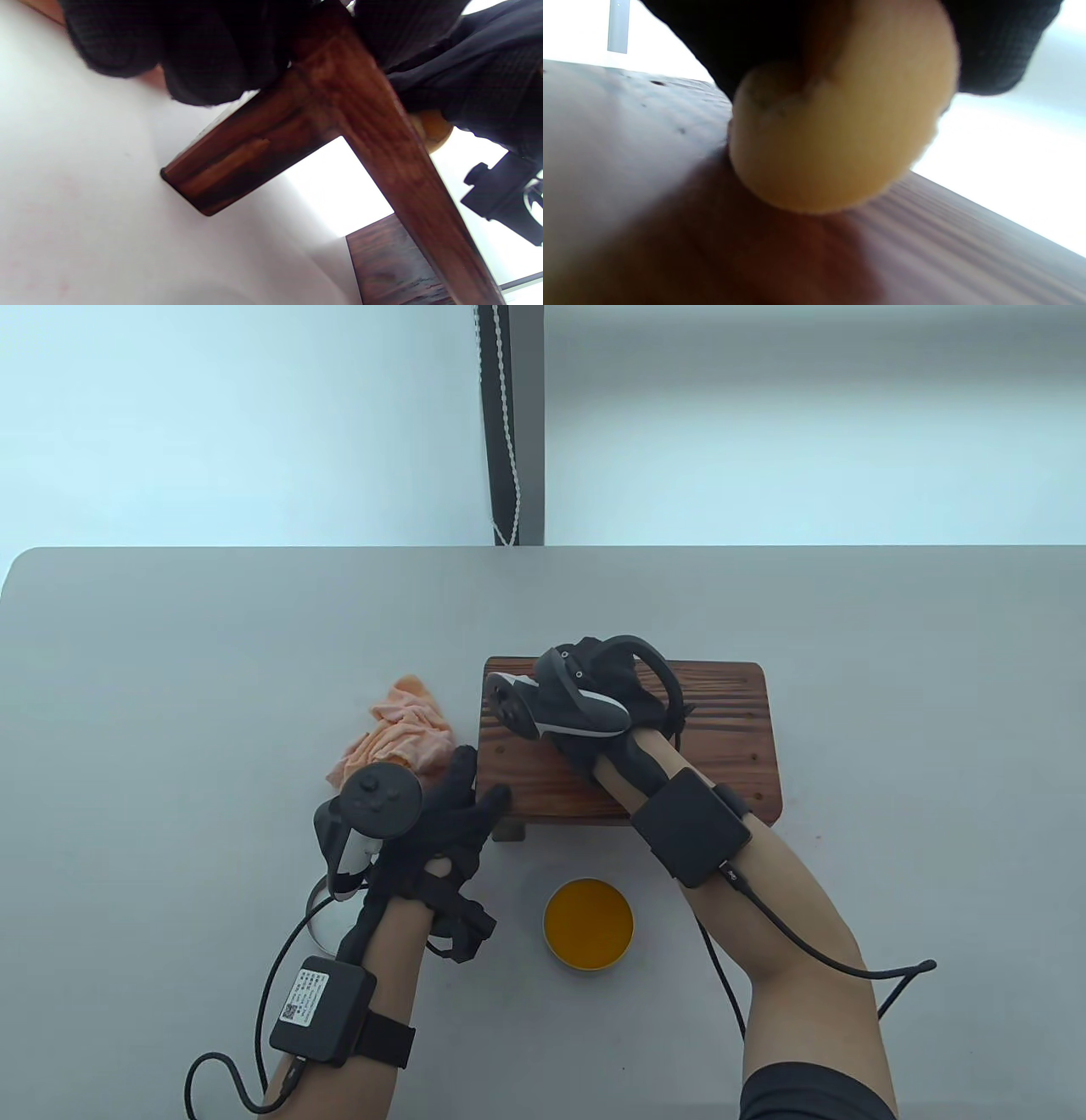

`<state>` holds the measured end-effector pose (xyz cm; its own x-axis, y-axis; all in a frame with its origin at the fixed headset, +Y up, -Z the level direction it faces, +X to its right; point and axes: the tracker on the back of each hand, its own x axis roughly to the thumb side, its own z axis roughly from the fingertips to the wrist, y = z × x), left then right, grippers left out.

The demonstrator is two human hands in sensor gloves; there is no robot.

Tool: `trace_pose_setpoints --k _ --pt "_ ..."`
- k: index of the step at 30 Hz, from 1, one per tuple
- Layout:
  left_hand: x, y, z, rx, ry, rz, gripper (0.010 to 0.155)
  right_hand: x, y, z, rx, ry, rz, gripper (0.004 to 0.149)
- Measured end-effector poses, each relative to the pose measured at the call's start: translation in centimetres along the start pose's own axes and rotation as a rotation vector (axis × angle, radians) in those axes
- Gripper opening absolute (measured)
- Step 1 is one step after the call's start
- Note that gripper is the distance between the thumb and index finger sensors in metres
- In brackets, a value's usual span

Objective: Dip and apply wood wax on stool

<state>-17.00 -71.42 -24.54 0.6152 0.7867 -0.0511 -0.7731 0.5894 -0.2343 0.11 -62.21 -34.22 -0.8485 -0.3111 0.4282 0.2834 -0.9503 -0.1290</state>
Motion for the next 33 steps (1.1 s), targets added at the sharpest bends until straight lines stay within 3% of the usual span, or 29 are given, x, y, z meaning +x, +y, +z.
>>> trace_pose_setpoints --k 5,9,15,17,20,24,28,33 --pt "0.0 0.0 0.0 0.000 -0.001 0.000 0.087 1.0 -0.8 2.1 0.047 -0.089 -0.009 0.039" --pt "0.0 0.0 0.0 0.002 0.000 -0.003 0.087 0.1 0.0 1.1 -0.035 -0.002 -0.027 0.038" --pt "0.0 0.0 0.0 -0.002 0.002 0.008 0.087 -0.3 -0.4 2.0 0.056 -0.031 0.029 0.039" --pt "0.1 -0.1 0.1 0.009 0.003 0.001 0.087 0.0 -0.5 2.6 0.044 -0.055 -0.059 0.039" --pt "0.1 -0.1 0.1 0.010 0.003 -0.002 0.087 -0.3 0.0 1.7 -0.021 -0.007 -0.047 0.038" --pt "0.1 -0.1 0.1 0.006 0.004 0.002 0.086 -1.5 0.3 0.8 0.017 0.046 -0.021 0.038" --pt "0.1 -0.1 0.1 0.002 0.005 0.009 0.086 -0.6 -0.4 2.5 0.075 -0.017 0.007 0.039" --pt "0.1 -0.1 0.0 0.005 0.004 0.003 0.086 -0.8 0.1 2.2 0.006 0.016 -0.025 0.038"
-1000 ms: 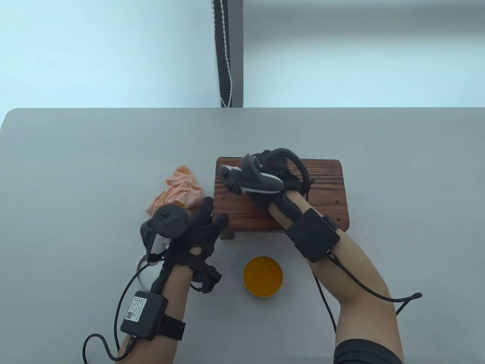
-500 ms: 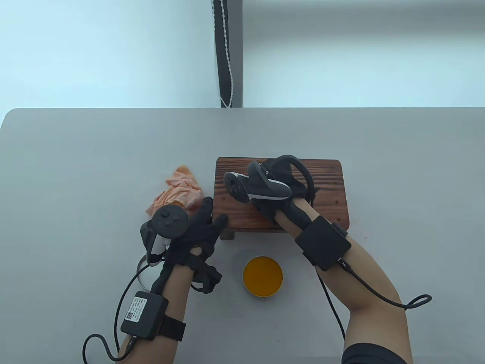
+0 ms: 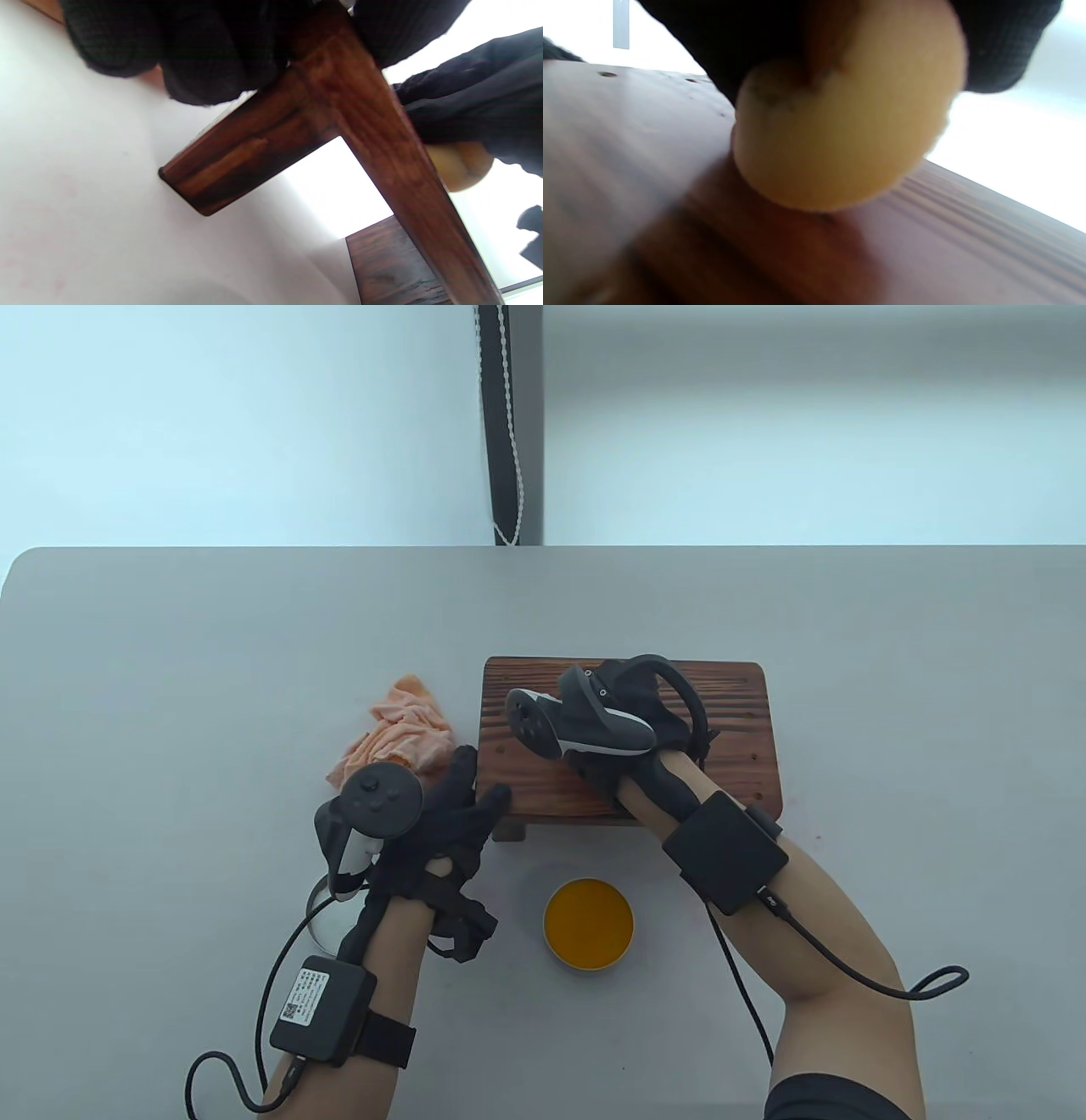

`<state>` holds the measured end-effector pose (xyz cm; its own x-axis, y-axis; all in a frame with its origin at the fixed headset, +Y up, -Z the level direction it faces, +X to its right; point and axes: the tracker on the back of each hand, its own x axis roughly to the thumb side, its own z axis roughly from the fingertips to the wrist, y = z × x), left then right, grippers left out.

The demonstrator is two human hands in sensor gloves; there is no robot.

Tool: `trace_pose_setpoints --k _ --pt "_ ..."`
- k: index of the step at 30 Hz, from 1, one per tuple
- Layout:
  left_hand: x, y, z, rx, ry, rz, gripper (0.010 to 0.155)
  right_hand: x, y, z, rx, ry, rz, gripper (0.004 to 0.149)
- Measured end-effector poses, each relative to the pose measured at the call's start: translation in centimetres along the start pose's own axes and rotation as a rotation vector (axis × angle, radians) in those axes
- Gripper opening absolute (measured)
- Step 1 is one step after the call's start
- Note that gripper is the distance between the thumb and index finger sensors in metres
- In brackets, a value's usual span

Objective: Dip and apply wood wax on stool

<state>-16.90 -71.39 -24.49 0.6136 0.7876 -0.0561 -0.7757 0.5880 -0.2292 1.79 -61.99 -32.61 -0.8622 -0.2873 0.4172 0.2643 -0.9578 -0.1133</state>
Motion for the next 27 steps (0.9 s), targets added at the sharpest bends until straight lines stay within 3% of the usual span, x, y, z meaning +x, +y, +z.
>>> trace_pose_setpoints --k 3,7,13,16,22,27 --pt "0.0 0.0 0.0 -0.001 0.002 0.004 0.086 -1.3 0.6 -0.8 0.005 0.064 -0.002 0.038" --pt "0.0 0.0 0.0 -0.001 0.002 0.006 0.086 -1.2 0.1 0.8 0.086 0.016 0.086 0.039" --pt "0.0 0.0 0.0 0.001 0.000 0.004 0.086 -1.2 0.6 0.5 -0.009 0.033 0.029 0.038" --pt "0.0 0.0 0.0 -0.002 0.001 0.003 0.086 -2.6 0.9 -0.2 0.024 0.079 -0.001 0.038" --pt "0.0 0.0 0.0 -0.002 0.001 0.001 0.086 -1.8 0.2 1.8 0.084 -0.004 0.024 0.039" --pt "0.0 0.0 0.0 -0.001 0.001 -0.001 0.086 -2.4 1.0 0.9 -0.010 0.066 0.002 0.038"
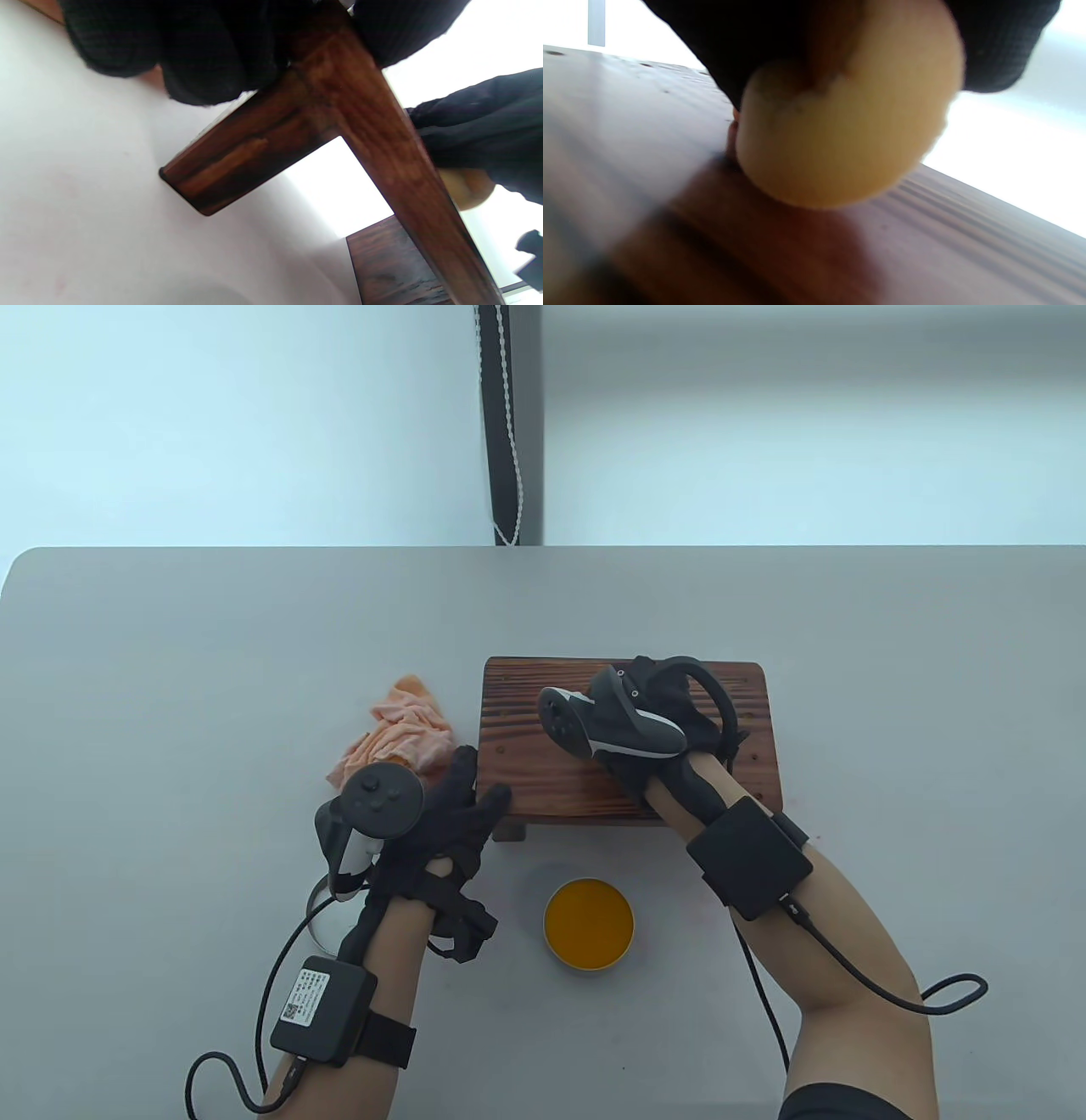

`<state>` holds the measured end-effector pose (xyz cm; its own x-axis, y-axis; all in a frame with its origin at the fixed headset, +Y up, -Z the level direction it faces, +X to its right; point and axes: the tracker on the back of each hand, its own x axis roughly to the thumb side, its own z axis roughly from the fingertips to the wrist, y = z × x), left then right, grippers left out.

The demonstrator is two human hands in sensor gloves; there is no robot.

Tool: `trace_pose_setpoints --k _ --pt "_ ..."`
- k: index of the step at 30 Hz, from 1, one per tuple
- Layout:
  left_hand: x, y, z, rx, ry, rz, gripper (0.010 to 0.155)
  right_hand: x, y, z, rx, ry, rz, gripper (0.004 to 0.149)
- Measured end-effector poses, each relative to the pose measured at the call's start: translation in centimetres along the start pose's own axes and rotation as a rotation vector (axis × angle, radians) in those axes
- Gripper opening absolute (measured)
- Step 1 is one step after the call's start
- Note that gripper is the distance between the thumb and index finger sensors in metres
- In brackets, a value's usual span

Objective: Dip and apply wood wax on stool

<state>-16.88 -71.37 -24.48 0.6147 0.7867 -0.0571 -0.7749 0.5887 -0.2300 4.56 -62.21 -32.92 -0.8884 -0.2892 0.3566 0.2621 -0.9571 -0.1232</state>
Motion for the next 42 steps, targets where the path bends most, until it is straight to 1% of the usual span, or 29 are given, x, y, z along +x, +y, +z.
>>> trace_pose_setpoints --k 2,4,6,8,10,13,16,19,20,23,25,26,28,30,32,35,37,39,42 --pt "0.0 0.0 0.0 0.001 0.000 0.000 0.086 -0.8 0.1 -0.4 0.025 0.026 -0.019 0.038" --pt "0.0 0.0 0.0 -0.002 0.001 0.003 0.086 -1.0 0.1 -0.2 0.047 0.028 -0.018 0.038" --pt "0.0 0.0 0.0 -0.002 0.001 0.004 0.086 -0.5 -0.3 0.6 0.077 -0.006 0.042 0.038" --pt "0.0 0.0 0.0 -0.002 0.001 0.003 0.086 -0.1 -0.7 1.2 0.100 -0.044 0.019 0.039" --pt "0.0 0.0 0.0 -0.001 0.000 0.001 0.086 0.3 -0.7 1.3 0.081 -0.054 -0.019 0.038" --pt "0.0 0.0 0.0 -0.002 0.001 0.002 0.086 -0.4 0.0 0.3 0.024 0.011 0.025 0.038" --pt "0.0 0.0 0.0 -0.003 0.002 0.003 0.086 -1.3 0.2 -0.1 0.052 0.041 0.008 0.038" --pt "0.0 0.0 0.0 -0.003 0.001 0.003 0.086 -0.7 -0.3 1.1 0.098 0.002 0.058 0.039" --pt "0.0 0.0 0.0 -0.002 0.002 0.004 0.086 -0.4 -0.4 1.4 0.098 -0.019 0.044 0.038" --pt "0.0 0.0 0.0 -0.002 0.001 0.003 0.086 -0.1 -0.4 1.5 0.062 -0.020 0.034 0.038" --pt "0.0 0.0 0.0 -0.002 0.001 0.002 0.086 -0.6 0.1 0.8 0.013 0.022 0.004 0.038" --pt "0.0 0.0 0.0 -0.002 0.001 0.002 0.086 -1.0 0.3 0.4 0.007 0.045 -0.004 0.038" --pt "0.0 0.0 0.0 -0.003 0.001 0.005 0.086 -1.7 0.5 0.0 0.026 0.078 -0.005 0.038" --pt "0.0 0.0 0.0 -0.002 0.002 0.006 0.086 -1.8 0.5 0.2 0.044 0.074 0.036 0.038" --pt "0.0 0.0 0.0 -0.002 0.002 0.007 0.086 -1.3 0.2 0.9 0.085 0.066 0.074 0.038" --pt "0.0 0.0 0.0 0.000 0.001 0.006 0.086 0.0 -0.3 2.0 0.065 0.012 0.051 0.038" --pt "0.0 0.0 0.0 -0.001 0.001 0.006 0.086 0.0 -0.2 1.6 0.048 0.028 0.070 0.037" --pt "0.0 0.0 0.0 -0.002 0.002 0.007 0.086 -0.9 0.2 0.8 0.039 0.064 0.036 0.037" --pt "0.0 0.0 0.0 -0.004 0.003 0.007 0.086 -2.3 0.5 0.1 0.082 0.106 0.006 0.038"
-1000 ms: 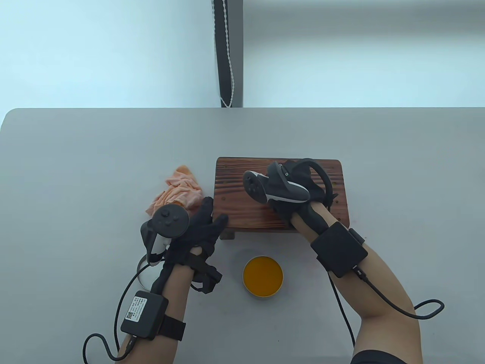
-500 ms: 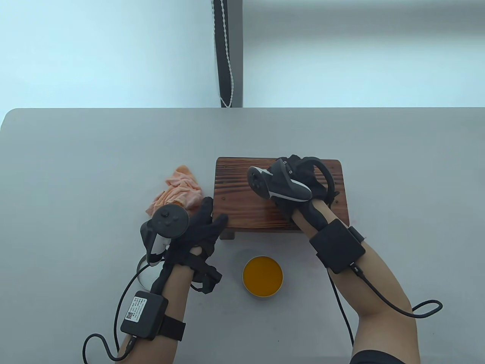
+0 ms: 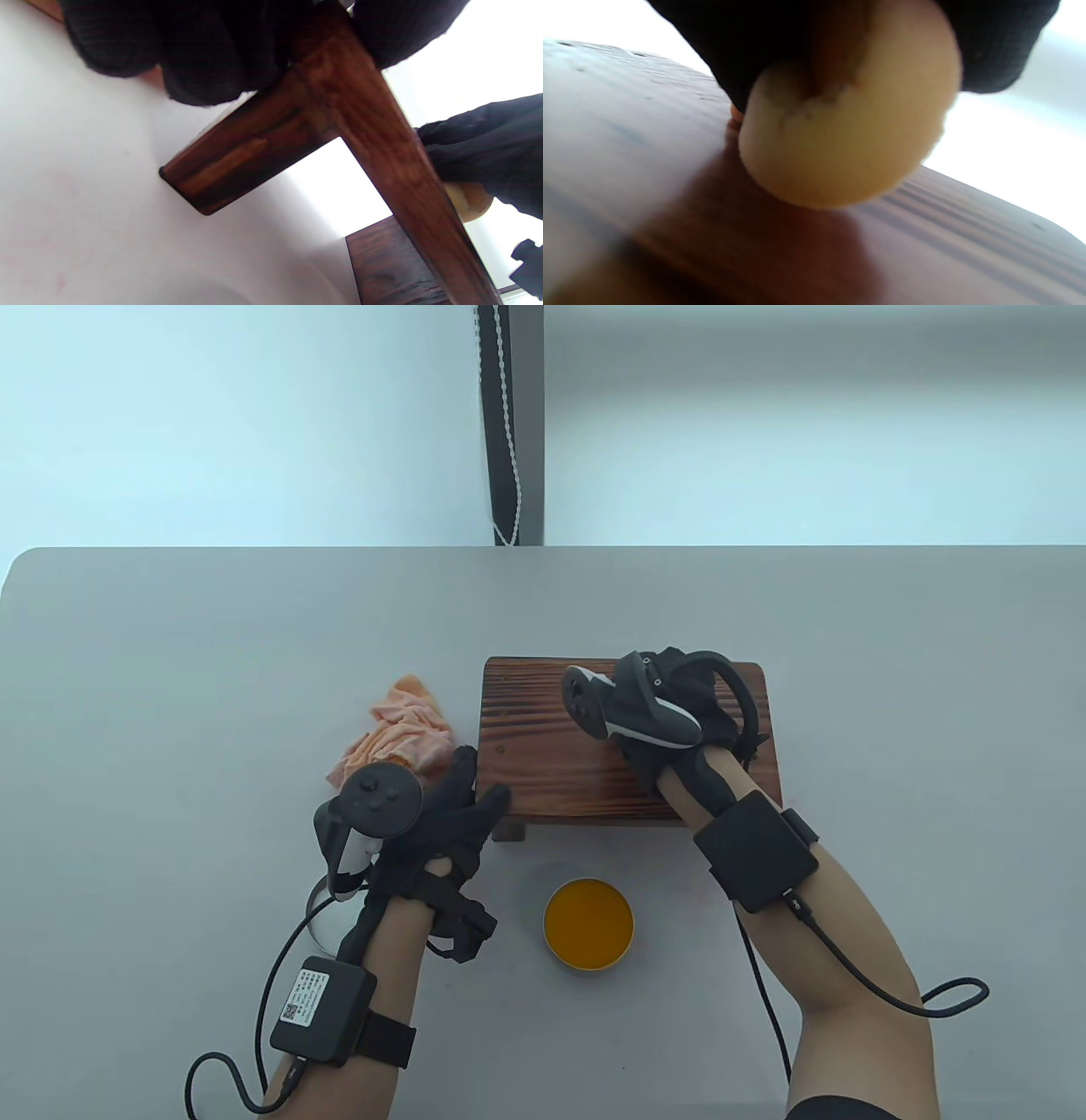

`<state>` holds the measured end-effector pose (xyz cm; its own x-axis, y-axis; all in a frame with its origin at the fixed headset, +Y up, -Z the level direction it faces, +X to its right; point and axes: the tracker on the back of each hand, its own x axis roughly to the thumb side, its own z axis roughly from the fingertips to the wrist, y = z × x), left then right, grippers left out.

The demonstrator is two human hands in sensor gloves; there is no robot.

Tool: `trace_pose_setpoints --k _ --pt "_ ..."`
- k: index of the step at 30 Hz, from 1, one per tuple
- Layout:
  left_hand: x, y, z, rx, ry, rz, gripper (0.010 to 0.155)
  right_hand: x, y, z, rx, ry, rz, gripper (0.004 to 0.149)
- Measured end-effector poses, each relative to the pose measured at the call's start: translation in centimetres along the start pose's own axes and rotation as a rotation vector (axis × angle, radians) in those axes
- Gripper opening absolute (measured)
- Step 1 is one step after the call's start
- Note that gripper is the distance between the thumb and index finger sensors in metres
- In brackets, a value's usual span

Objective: Dip and apply wood wax on stool

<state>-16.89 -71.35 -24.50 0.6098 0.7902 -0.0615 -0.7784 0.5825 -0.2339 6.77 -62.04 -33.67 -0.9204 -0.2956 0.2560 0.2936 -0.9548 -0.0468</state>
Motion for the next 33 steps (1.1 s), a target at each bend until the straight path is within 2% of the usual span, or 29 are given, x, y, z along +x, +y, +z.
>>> trace_pose_setpoints --k 3,6,10,12,16,18,22,25,29,33 --pt "0.0 0.0 0.0 0.000 0.000 0.000 0.086 0.4 -0.3 1.2 0.030 -0.036 0.070 0.038" --pt "0.0 0.0 0.0 0.002 0.000 -0.005 0.086 1.0 -0.6 2.1 0.021 -0.085 0.019 0.038" --pt "0.0 0.0 0.0 0.003 0.001 -0.004 0.086 0.4 0.1 0.8 -0.047 -0.015 0.018 0.038" --pt "0.0 0.0 0.0 0.003 0.001 -0.001 0.086 -0.2 0.2 0.4 -0.030 0.012 0.036 0.038" --pt "0.0 0.0 0.0 0.000 0.001 -0.001 0.086 0.3 -0.1 1.9 0.010 -0.030 0.085 0.038" --pt "0.0 0.0 0.0 0.001 0.000 -0.002 0.086 0.7 -0.4 2.5 0.013 -0.067 0.049 0.038" --pt "0.0 0.0 0.0 0.000 0.000 -0.002 0.086 0.4 0.0 1.5 -0.033 -0.027 0.026 0.038" --pt "0.0 0.0 0.0 0.000 0.000 -0.003 0.086 -0.7 0.4 0.6 -0.019 0.025 0.027 0.038" --pt "0.0 0.0 0.0 0.000 0.000 -0.003 0.086 -0.8 0.0 1.9 0.054 -0.017 0.068 0.039" --pt "0.0 0.0 0.0 0.005 -0.002 -0.007 0.086 0.0 -0.1 2.5 0.026 -0.051 0.051 0.038"
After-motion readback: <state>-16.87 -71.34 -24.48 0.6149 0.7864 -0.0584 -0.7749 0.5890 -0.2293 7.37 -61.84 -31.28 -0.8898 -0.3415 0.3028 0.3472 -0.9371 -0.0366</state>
